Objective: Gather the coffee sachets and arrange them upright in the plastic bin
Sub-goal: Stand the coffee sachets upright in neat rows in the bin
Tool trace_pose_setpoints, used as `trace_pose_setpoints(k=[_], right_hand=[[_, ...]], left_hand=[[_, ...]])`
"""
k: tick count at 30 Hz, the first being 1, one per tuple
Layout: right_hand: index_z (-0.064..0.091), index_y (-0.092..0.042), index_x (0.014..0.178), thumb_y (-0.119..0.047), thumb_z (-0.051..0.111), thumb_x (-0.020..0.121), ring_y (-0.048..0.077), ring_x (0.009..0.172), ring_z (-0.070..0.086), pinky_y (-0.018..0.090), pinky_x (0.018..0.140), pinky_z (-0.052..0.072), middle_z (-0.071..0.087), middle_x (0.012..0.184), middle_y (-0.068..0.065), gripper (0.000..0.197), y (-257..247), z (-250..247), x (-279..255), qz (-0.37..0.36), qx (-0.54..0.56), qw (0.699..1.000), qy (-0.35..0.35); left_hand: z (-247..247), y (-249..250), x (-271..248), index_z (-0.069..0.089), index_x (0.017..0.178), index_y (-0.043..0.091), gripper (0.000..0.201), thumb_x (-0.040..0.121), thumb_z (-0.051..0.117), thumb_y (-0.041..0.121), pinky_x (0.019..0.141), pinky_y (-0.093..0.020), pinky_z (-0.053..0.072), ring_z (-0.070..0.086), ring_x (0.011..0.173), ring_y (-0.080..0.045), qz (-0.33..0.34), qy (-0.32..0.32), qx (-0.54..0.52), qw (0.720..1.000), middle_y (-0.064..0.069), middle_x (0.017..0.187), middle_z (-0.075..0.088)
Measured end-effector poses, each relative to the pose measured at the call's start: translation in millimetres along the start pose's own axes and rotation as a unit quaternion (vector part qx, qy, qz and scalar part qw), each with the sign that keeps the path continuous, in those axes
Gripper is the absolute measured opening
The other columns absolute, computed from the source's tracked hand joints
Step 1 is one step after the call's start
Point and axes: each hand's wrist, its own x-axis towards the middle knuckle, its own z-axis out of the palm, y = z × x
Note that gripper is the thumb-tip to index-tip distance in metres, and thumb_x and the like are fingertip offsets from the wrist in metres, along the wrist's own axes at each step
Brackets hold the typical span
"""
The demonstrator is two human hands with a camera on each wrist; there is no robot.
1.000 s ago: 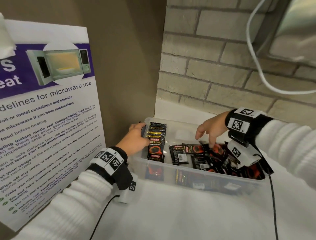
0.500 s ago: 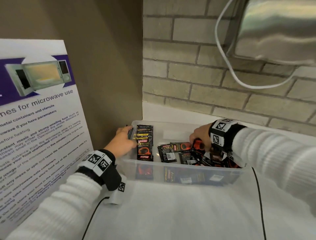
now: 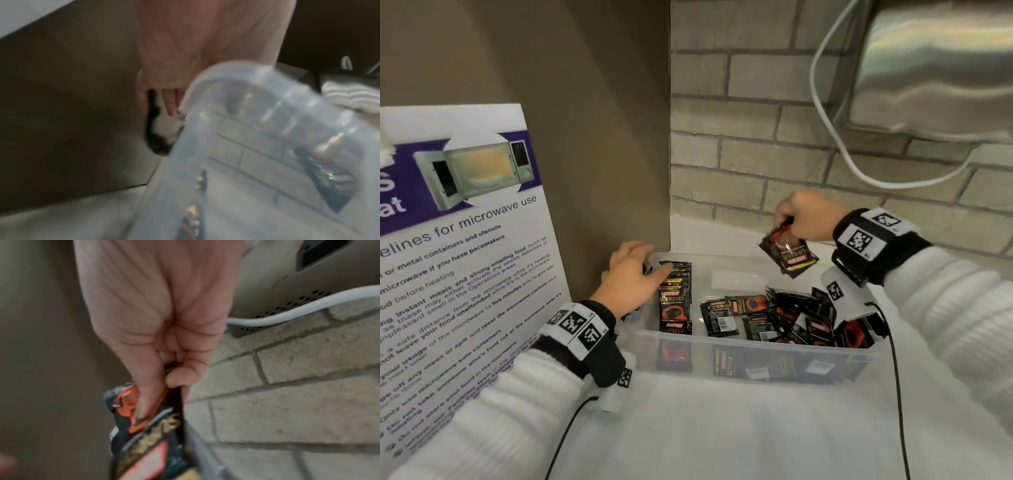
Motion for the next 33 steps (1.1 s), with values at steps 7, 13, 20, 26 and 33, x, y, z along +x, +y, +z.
trace_pose_setpoints(k=[7, 13, 20, 26, 33], right_hand=[[0.061, -0.013, 0.079, 0.002, 0.069, 0.077, 0.009, 0.064, 0.059, 0.014, 0.051, 0.048, 0.066, 0.078, 0.003, 0.018, -56.7, -0.8, -17.0, 0.011, 0.475, 0.879, 0.042], [0.057, -0.015, 0.084, -0.003, 0.064, 0.084, 0.021, 0.085, 0.065, 0.032, 0.071, 0.058, 0.066, 0.095, 0.008, 0.015, -89.3, 52.0, -8.7, 0.081, 0.574, 0.812, 0.064], [0.056, -0.02, 0.104, -0.011, 0.053, 0.093, 0.013, 0.078, 0.059, 0.023, 0.053, 0.047, 0.064, 0.104, 0.007, 0.014, -97.8, 89.9, -6.2, 0.219, 0.667, 0.689, 0.179], [0.056, -0.018, 0.098, -0.006, 0.053, 0.092, 0.019, 0.086, 0.064, 0.036, 0.069, 0.058, 0.063, 0.109, 0.011, 0.015, -108.3, 104.9, -10.4, 0.201, 0.702, 0.659, 0.18], [0.065, -0.017, 0.107, -0.009, 0.056, 0.091, 0.017, 0.094, 0.063, 0.029, 0.077, 0.054, 0.065, 0.108, 0.006, 0.02, -112.0, 109.6, -12.2, 0.192, 0.663, 0.693, 0.208]], left_hand=[[3.9, 45.4, -6.5, 0.043, 0.134, 0.02, 0.069, 0.079, 0.038, 0.063, 0.104, -0.039, 0.042, 0.058, 0.114, -0.015, 0.008, -0.165, -0.44, 0.883, 0.002, 0.122, 0.06], [7.1, 43.3, -10.9, 0.048, 0.128, 0.007, 0.033, 0.095, 0.043, 0.007, 0.084, -0.038, 0.056, 0.066, 0.096, -0.03, -0.033, -0.157, -0.579, 0.8, -0.017, 0.118, 0.062], [0.3, 18.8, -1.9, 0.046, 0.126, 0.013, 0.04, 0.091, 0.047, -0.006, 0.082, -0.034, 0.056, 0.065, 0.094, -0.022, -0.045, -0.09, -0.486, 0.868, -0.009, 0.113, 0.063], [4.3, 10.2, 0.3, 0.055, 0.11, 0.016, 0.027, 0.086, 0.061, 0.003, 0.086, -0.034, 0.053, 0.064, 0.097, -0.02, -0.032, -0.014, -0.363, 0.931, -0.005, 0.109, 0.065], [10.1, 18.4, 1.1, 0.045, 0.097, 0.014, 0.012, 0.091, 0.055, 0.011, 0.081, -0.028, 0.051, 0.062, 0.092, -0.016, -0.044, 0.023, -0.425, 0.904, -0.003, 0.099, 0.062]])
